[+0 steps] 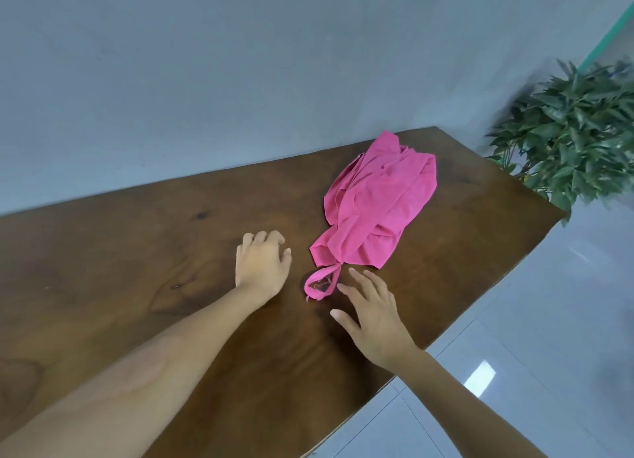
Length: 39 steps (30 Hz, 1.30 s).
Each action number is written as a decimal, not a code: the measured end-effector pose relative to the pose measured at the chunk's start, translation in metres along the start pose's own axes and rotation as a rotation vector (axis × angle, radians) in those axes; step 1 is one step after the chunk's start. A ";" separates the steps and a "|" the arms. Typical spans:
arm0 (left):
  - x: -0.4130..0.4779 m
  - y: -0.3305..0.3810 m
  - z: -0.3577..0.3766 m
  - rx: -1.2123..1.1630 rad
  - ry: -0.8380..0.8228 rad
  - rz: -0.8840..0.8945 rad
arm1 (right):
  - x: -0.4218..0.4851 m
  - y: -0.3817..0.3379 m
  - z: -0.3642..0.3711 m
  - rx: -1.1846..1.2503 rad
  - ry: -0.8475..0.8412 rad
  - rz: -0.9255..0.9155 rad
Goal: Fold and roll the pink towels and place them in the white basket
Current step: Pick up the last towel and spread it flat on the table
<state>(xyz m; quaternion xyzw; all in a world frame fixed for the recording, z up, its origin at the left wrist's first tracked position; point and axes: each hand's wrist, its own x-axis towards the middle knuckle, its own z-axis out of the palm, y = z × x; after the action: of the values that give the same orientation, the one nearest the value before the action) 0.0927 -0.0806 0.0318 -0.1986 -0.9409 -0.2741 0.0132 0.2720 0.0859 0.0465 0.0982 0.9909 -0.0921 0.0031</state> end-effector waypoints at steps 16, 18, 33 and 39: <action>0.052 0.100 0.004 -0.776 -0.025 -0.446 | 0.009 0.133 -0.026 0.103 0.034 -0.022; 0.057 0.095 -0.012 -0.730 0.035 -0.410 | 0.019 0.141 -0.028 0.144 0.050 -0.057; 0.005 0.097 -0.076 -0.578 0.101 -0.054 | 0.126 0.110 -0.082 0.439 0.220 -0.231; -0.049 0.081 -0.058 -0.603 -0.117 0.004 | 0.160 0.096 -0.077 0.121 0.073 -0.332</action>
<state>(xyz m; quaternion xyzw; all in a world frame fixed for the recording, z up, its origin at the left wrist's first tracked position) 0.1635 -0.0664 0.1156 -0.2107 -0.8159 -0.5291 -0.1001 0.1348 0.2240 0.1009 -0.0633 0.9856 -0.1471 -0.0541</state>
